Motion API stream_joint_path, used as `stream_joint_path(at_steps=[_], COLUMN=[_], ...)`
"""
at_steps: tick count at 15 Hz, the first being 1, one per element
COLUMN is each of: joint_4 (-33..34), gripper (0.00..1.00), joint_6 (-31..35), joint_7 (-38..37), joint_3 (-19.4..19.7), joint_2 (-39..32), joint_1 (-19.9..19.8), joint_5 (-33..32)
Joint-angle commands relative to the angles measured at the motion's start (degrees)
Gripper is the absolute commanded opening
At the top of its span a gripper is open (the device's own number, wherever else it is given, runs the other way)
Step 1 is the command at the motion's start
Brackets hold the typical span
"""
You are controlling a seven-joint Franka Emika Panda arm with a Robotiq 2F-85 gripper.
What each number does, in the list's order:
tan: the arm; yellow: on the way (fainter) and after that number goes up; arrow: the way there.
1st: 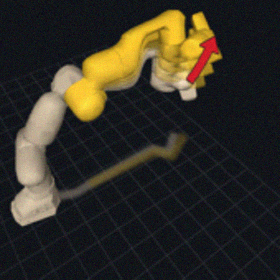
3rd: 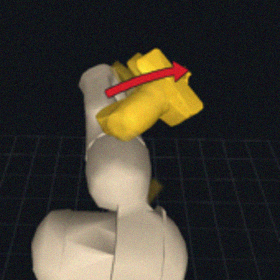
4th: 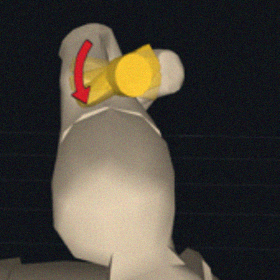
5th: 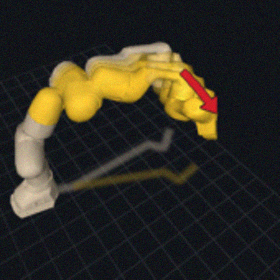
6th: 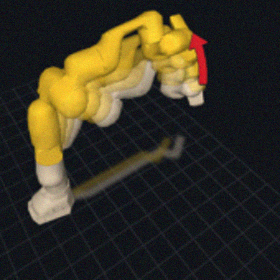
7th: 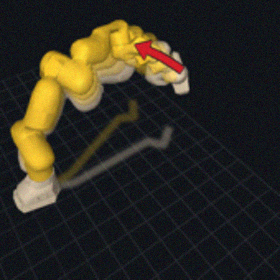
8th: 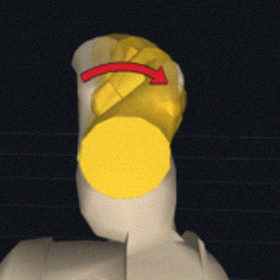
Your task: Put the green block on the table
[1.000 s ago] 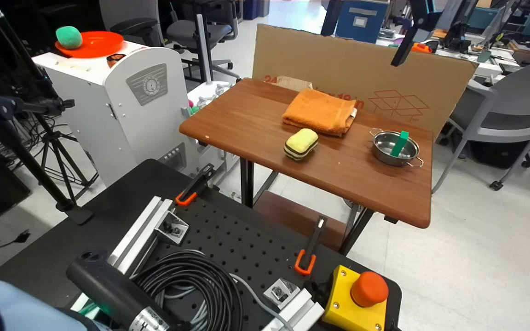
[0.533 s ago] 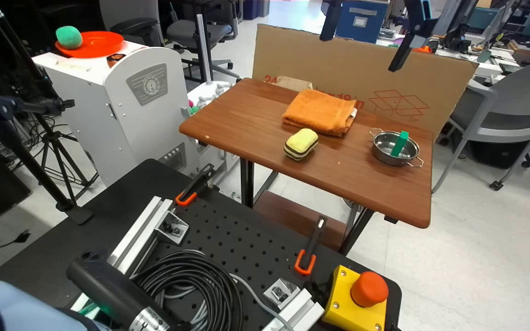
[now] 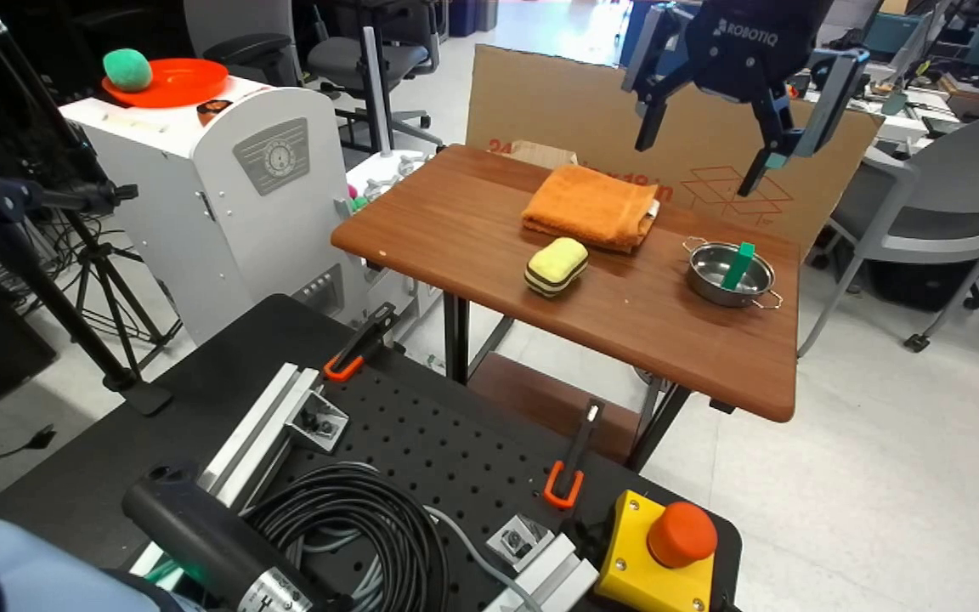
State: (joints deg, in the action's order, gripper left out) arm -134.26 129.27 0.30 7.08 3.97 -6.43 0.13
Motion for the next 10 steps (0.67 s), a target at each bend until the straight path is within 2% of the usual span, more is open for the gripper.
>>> stream_joint_path(at_steps=[1,6,10], joint_4=[9.73,22.03,28.28], gripper=[1.00,1.00,1.00], joint_6=[1.38,0.17,-0.36], joint_7=[1.68,3.38,6.92], joint_3=[0.44,0.87,0.53], joint_2=[-10.74,-22.49,-29.18], joint_1=[-0.67,-2.22,-3.58], joint_5=[-1.17,-2.53,-3.45])
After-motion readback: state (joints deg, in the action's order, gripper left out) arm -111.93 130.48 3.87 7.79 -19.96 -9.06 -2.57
